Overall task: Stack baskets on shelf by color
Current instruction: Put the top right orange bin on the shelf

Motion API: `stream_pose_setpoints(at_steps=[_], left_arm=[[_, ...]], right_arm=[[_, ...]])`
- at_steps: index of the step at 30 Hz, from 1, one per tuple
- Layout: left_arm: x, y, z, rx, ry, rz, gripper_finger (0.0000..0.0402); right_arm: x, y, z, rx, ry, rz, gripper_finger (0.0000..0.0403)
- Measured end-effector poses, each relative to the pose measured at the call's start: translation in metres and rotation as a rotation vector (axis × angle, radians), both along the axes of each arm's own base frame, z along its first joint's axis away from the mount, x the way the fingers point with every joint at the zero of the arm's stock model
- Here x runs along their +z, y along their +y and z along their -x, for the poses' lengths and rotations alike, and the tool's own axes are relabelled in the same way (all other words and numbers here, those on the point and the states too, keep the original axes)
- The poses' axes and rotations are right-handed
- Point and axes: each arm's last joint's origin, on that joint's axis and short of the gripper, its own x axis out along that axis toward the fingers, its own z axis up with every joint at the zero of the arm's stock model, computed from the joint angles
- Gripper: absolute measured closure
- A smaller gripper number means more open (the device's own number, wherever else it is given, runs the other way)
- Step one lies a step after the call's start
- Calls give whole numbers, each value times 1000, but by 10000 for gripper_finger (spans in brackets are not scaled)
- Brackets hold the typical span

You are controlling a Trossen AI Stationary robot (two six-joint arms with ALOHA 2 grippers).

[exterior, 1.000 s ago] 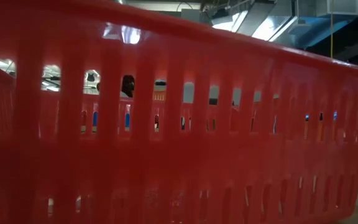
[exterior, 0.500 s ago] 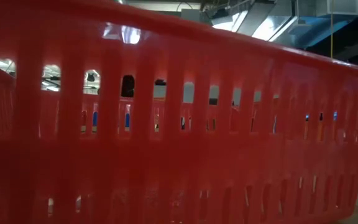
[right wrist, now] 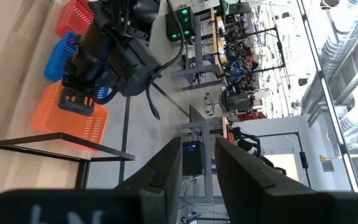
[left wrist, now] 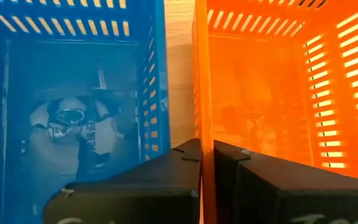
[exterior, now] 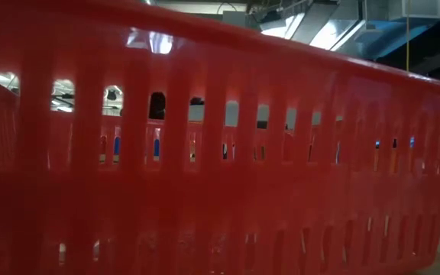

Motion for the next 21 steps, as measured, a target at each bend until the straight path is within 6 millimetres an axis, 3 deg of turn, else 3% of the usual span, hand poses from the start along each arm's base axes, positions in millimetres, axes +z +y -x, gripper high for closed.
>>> stream_pose_setpoints(at_steps=[11, 21], left_arm=[[0, 0, -1, -54, 5, 4, 398], [1, 0, -1, -51, -3, 3, 341]], right_arm=[[0, 0, 0, 1, 3, 3, 304], [0, 0, 0, 1, 4, 3, 304]])
